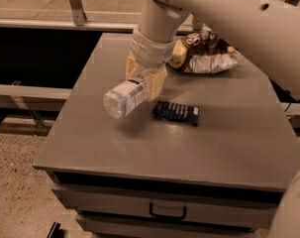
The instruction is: Move blue plastic bottle near rxbar blueberry
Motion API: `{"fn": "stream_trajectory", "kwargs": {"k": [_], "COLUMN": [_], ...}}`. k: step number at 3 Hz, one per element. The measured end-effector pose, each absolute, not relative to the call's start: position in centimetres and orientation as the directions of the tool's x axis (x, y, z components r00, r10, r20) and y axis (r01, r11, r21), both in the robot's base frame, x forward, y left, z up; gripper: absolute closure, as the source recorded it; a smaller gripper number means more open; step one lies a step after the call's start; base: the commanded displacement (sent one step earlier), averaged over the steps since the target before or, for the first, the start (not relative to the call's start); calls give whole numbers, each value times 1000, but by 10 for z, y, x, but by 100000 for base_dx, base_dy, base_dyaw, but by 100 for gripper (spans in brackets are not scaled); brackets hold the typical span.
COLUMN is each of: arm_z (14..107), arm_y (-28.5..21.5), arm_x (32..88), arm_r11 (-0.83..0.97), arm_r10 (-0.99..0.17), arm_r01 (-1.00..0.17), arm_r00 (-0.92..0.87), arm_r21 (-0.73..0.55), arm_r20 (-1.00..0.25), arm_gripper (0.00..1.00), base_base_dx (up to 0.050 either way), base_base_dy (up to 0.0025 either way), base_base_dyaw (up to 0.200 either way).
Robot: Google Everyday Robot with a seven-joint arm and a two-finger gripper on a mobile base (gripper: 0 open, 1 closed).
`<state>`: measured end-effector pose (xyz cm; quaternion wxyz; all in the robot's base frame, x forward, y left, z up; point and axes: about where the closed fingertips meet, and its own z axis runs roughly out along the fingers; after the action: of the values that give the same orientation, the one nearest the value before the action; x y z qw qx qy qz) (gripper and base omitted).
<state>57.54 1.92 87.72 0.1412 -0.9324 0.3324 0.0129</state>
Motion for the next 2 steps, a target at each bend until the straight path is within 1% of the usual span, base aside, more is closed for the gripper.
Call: {"fn": "stream_trajectory", "kwargs": {"k": [2], "arm_z": [877], "arm_y": [21], "arm_x": [576], "arm_r11": [-739], "arm_r10": [-615], "arm_r01": [-622], "arm_r00": [780], "arm_r21": [-259], "arm_r20": [-117], "arm_gripper": [14], "base_base_dx": [0], "base_base_dy": [0], "base_base_dyaw": [0]}}
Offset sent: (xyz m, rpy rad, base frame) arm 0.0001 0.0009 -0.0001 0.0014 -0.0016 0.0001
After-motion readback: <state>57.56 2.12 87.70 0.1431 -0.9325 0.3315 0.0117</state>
